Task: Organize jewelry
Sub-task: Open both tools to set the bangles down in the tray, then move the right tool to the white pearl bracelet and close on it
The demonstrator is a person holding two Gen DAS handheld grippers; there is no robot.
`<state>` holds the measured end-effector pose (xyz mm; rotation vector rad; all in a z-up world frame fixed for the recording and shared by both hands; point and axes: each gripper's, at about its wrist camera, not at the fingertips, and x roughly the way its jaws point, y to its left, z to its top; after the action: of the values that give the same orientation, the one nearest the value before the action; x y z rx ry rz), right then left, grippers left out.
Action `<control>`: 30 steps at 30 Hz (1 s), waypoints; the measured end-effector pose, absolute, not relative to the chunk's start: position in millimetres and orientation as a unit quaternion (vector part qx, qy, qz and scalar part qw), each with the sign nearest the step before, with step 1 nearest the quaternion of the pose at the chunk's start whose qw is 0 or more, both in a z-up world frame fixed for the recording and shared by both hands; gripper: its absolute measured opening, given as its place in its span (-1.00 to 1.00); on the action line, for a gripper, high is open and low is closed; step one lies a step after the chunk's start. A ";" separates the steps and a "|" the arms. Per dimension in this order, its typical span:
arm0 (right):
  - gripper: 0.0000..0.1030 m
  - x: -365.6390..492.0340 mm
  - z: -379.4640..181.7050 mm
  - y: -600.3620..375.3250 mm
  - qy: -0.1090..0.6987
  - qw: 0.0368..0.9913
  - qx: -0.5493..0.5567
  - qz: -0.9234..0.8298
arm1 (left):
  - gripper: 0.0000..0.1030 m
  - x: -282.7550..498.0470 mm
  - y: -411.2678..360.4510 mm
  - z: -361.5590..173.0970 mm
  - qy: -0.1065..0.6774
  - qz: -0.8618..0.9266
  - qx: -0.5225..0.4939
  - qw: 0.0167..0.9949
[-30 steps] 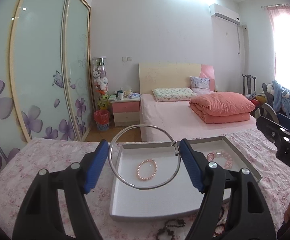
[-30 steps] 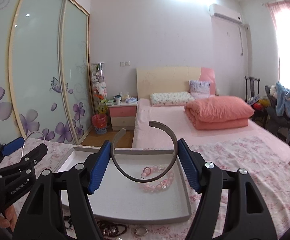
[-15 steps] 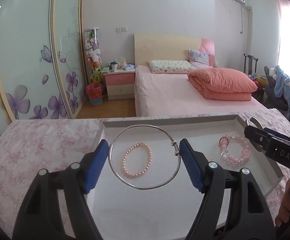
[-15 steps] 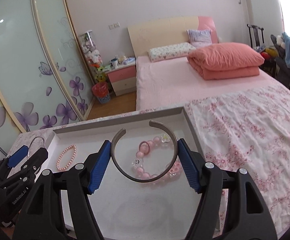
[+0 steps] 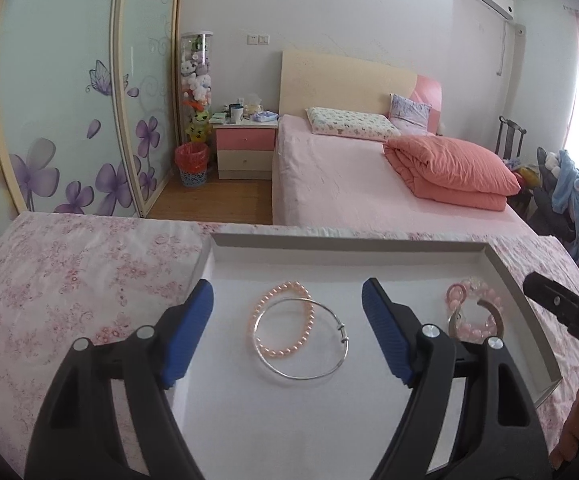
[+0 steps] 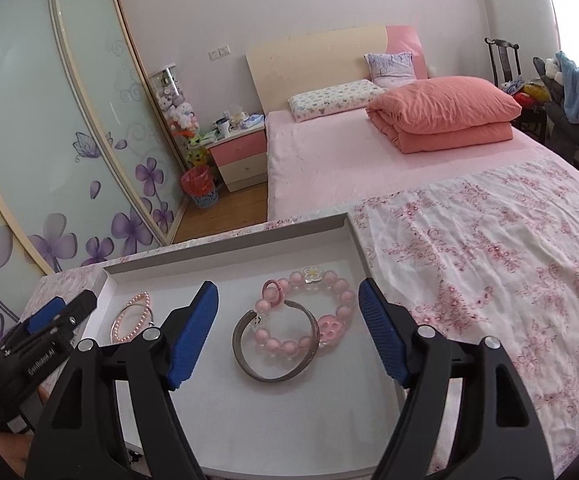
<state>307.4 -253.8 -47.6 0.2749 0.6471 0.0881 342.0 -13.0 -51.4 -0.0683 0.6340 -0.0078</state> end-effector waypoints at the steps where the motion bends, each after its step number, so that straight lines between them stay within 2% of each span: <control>1: 0.42 305.5 -46.1 -253.5 0.316 0.938 0.134 0.044 | 0.46 341.5 -11.5 -48.3 0.309 -0.001 -0.034 0.950; 15: 0.38 236.8 -34.1 -246.1 0.308 0.945 0.093 0.064 | 0.47 267.1 21.3 -23.4 0.284 0.040 -0.004 0.958; 20: 0.18 202.9 -49.0 -234.4 0.344 0.933 0.063 0.084 | 0.57 225.8 38.6 -28.7 0.282 0.053 0.016 0.958; 22: -0.05 191.3 -58.3 -225.6 0.365 0.924 0.053 0.099 | 0.57 211.8 44.8 -31.1 0.281 0.059 0.025 0.957; 25: -0.28 176.8 -72.5 -205.8 0.397 0.908 0.040 0.130 | 0.58 196.3 50.3 -33.9 0.282 0.060 0.033 0.957; 30: -0.42 172.1 -88.6 -177.6 0.427 0.892 0.017 0.144 | 0.59 180.4 48.5 -34.3 0.284 0.047 0.035 0.957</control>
<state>172.1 -177.6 -88.6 0.0358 0.8867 0.2979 180.4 48.5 -34.3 0.0714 0.5773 0.0962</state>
